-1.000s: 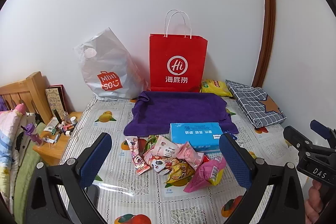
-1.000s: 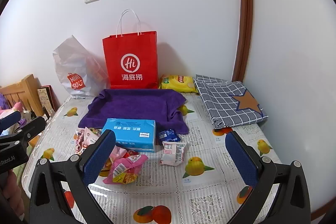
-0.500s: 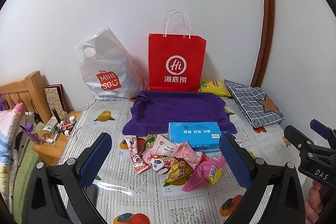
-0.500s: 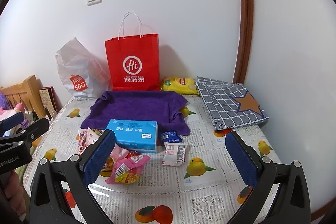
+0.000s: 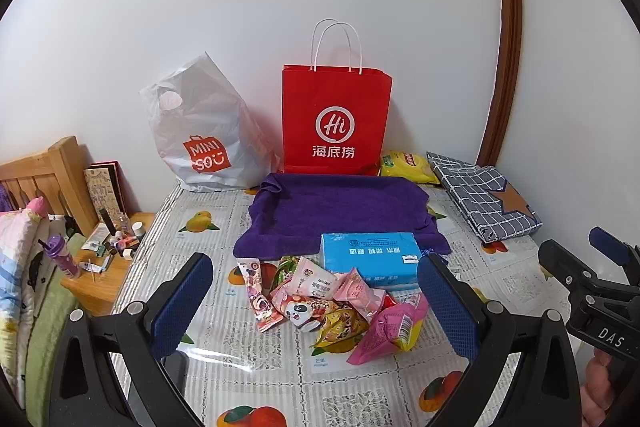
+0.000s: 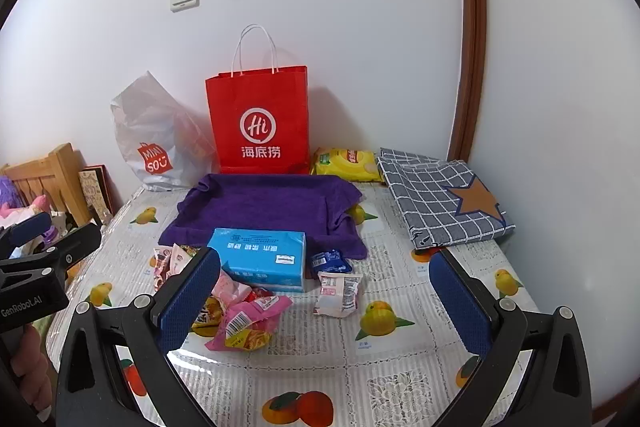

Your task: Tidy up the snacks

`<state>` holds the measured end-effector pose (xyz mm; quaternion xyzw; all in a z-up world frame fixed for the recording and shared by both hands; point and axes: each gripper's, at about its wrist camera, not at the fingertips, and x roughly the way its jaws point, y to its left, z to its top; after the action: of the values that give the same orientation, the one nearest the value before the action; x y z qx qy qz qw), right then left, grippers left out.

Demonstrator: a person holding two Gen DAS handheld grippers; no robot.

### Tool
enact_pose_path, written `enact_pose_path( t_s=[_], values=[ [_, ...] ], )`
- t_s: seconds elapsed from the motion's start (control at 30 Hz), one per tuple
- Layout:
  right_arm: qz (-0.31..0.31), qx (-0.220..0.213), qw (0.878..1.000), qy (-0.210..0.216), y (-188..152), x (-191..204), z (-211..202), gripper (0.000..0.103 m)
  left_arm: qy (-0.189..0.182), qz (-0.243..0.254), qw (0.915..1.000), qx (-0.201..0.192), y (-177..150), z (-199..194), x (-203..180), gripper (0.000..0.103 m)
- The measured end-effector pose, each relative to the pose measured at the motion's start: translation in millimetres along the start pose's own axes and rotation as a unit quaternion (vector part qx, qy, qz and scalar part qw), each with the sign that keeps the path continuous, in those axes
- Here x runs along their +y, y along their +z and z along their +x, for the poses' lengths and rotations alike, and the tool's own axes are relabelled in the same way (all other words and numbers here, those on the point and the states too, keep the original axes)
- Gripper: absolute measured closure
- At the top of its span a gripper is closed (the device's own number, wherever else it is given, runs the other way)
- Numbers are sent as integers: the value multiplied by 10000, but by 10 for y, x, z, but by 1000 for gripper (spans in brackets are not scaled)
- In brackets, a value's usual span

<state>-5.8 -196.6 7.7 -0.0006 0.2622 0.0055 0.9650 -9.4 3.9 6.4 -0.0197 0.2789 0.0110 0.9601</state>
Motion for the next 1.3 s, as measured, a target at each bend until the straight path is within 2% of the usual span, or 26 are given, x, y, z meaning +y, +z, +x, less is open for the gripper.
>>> enact_pose_path(
  t_s=[1.3],
  values=[
    [-30, -83, 9998, 151, -33, 64, -51, 0, -78, 21, 10000, -55, -26, -53, -24, 1]
  ],
)
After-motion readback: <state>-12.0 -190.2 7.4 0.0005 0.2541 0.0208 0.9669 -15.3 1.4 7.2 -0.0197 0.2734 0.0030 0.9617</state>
